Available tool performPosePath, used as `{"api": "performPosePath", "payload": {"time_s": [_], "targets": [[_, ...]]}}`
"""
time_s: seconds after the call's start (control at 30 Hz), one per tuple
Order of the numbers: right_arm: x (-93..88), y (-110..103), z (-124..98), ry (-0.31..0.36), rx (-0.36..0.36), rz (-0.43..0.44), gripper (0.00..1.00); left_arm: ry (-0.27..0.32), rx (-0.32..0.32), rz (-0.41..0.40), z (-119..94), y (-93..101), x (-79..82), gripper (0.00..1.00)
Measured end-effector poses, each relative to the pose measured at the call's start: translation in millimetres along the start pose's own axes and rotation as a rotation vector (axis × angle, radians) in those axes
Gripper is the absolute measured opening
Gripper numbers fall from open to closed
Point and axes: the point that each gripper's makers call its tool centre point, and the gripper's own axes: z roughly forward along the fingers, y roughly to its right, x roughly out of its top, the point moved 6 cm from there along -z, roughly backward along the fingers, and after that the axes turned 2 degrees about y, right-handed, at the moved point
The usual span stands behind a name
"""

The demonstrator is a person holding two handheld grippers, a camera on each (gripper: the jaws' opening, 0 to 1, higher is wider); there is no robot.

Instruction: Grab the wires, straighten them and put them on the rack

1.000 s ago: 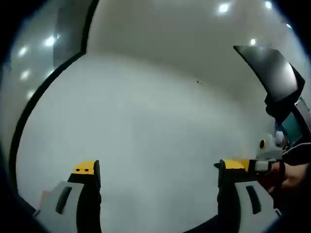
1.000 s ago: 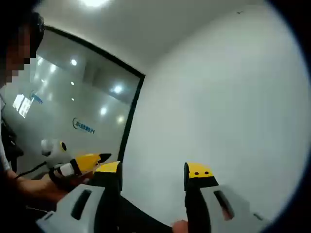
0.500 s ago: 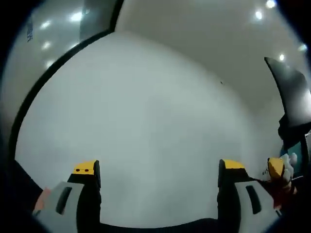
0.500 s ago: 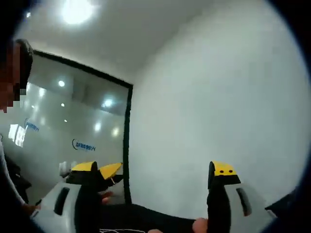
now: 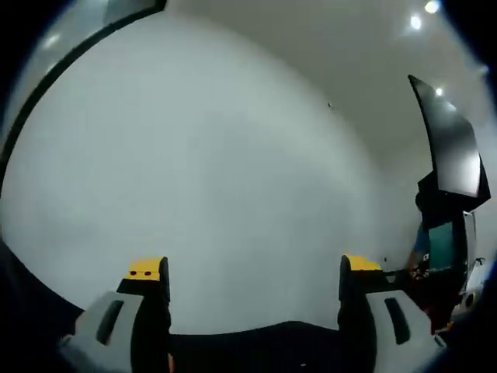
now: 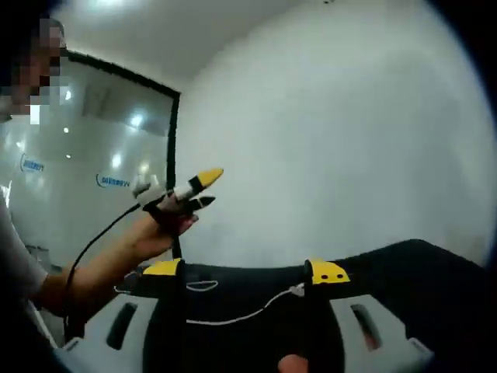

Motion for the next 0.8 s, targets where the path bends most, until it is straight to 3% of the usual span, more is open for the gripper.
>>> {"api": "performPosePath", "payload": {"time_s": [0.03,0.07,0.1,0.13,0.17,0.23,0.27,0.33,0.37,0.43,0.47,0.57,0.6,0.63,0.67,0.73,0.8], "targets": [[-13.8,-2,-6,-0.049,-0.002,-0.063,0.58,0.008,-0.01,0.004,0,3.1,1.2,0.77],[-12.4,-6,-4,-0.107,-0.01,-0.031,0.59,0.015,-0.019,0.017,0,5.6,2.8,0.75],[0.0,-13,-1,0.004,0.012,-0.001,0.6,0.03,-0.031,0.021,0,8.8,6.2,0.75],[10.1,-17,2,0.107,0.06,-0.038,0.57,0.048,-0.046,0.013,0,11.3,9.2,0.75],[8.1,-18,5,0.1,0.08,-0.077,0.56,0.063,-0.064,-0.004,-1,14.9,13.1,0.73],[-6.6,-12,5,-0.019,0.046,-0.042,0.56,0.126,-0.059,-0.006,-2,13.5,28.5,0.52],[-11.0,-9,6,-0.044,0.035,-0.001,0.56,0.141,-0.06,0.042,-5,13.7,34.6,0.4],[-10.6,0,5,-0.047,0.032,0.066,0.56,0.162,-0.088,0.047,-20,20.0,43.9,0.35],[-6.9,2,5,-0.015,0.035,0.084,0.56,0.2,-0.116,0.044,-31,24.1,50.7,0.34],[-3.0,1,3,0.006,0.031,0.094,0.55,0.207,-0.142,0.057,-60,31.4,59.8,0.31],[-3.4,3,3,0.007,0.023,0.091,0.55,0.215,-0.156,0.102,-76,35.7,66.1,0.31],[-8.3,8,0,-0.017,-0.006,0.093,0.55,0.161,-0.158,0.232,-129,42.4,73.4,0.29],[-7.9,9,-2,-0.021,-0.004,0.094,0.55,0.164,-0.163,0.218,-148,45.6,76.0,0.27],[-5.4,8,-3,-0.002,0.014,0.106,0.55,0.149,-0.186,0.278,-174,47.0,78.1,0.27],[-2.8,5,-4,0.016,0.024,0.121,0.55,0.153,-0.165,0.334,-185,44.8,81.6,0.3],[-4.2,5,-3,0.005,0.02,0.13,0.55,0.14,-0.037,0.401,-216,35.5,96.0,0.37],[-5.3,3,-4,-0.004,0.017,0.131,0.55,0.223,0.002,0.29,-240,33.7,120.8,0.37]]}}
